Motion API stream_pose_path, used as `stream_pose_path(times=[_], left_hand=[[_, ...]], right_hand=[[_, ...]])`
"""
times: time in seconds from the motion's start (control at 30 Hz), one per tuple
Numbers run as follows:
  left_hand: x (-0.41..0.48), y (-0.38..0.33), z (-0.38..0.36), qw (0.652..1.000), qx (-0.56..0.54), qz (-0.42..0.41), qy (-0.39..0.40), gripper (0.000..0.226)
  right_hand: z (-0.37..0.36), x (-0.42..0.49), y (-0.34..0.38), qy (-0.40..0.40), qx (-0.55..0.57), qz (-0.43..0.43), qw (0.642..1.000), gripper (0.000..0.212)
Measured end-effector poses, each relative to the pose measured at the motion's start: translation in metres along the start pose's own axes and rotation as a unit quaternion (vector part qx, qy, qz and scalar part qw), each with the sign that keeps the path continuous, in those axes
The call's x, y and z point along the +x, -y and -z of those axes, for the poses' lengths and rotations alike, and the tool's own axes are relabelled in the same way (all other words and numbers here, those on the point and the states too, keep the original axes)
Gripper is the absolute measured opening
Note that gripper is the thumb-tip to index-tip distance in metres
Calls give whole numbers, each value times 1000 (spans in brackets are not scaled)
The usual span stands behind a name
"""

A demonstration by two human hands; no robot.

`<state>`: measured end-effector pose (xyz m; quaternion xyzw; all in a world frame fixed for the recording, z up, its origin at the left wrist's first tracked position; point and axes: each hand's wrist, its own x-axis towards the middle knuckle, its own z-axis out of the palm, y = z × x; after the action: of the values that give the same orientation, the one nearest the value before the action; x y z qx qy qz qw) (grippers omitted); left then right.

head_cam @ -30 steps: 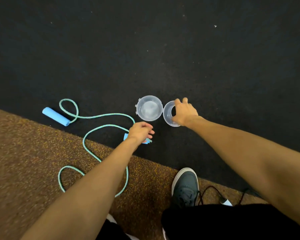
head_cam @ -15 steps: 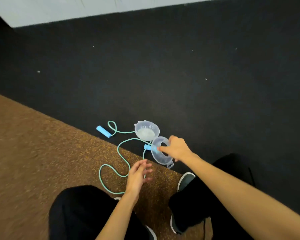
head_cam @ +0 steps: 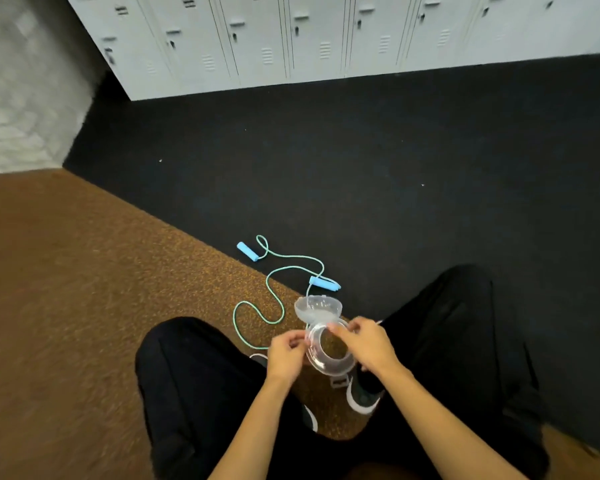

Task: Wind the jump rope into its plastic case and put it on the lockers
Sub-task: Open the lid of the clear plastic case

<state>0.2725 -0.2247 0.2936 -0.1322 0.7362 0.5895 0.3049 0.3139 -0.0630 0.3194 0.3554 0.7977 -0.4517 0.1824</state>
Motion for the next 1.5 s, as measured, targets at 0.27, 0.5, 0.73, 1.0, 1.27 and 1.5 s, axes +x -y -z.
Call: stream_pose_path(times=[0.27, 0.5, 0.73, 1.0, 1.27, 1.5], left_hand=[[-21, 6, 15, 998, 45, -44, -15, 18], [-29, 23, 22, 997, 70, -18, -37, 14], [-21, 16, 7, 992, 109, -50, -39, 22], [-3, 25, -1, 998, 42, 0, -44, 19], [25, 11, -13, 999, -2, -11, -35, 22], [63, -52, 13, 997, -57, -59, -2, 14]], right_hand=[[-7, 5, -11, 11, 145, -21, 989, 31], [-19, 14, 4, 141, 152, -51, 977, 39], [-19, 8, 2, 133, 198, -37, 971, 27], [-38, 13, -6, 95, 172, -40, 980, 24], [-31, 26, 4, 88, 171, -27, 981, 24], [14, 83, 63, 105, 170, 80, 977, 29]])
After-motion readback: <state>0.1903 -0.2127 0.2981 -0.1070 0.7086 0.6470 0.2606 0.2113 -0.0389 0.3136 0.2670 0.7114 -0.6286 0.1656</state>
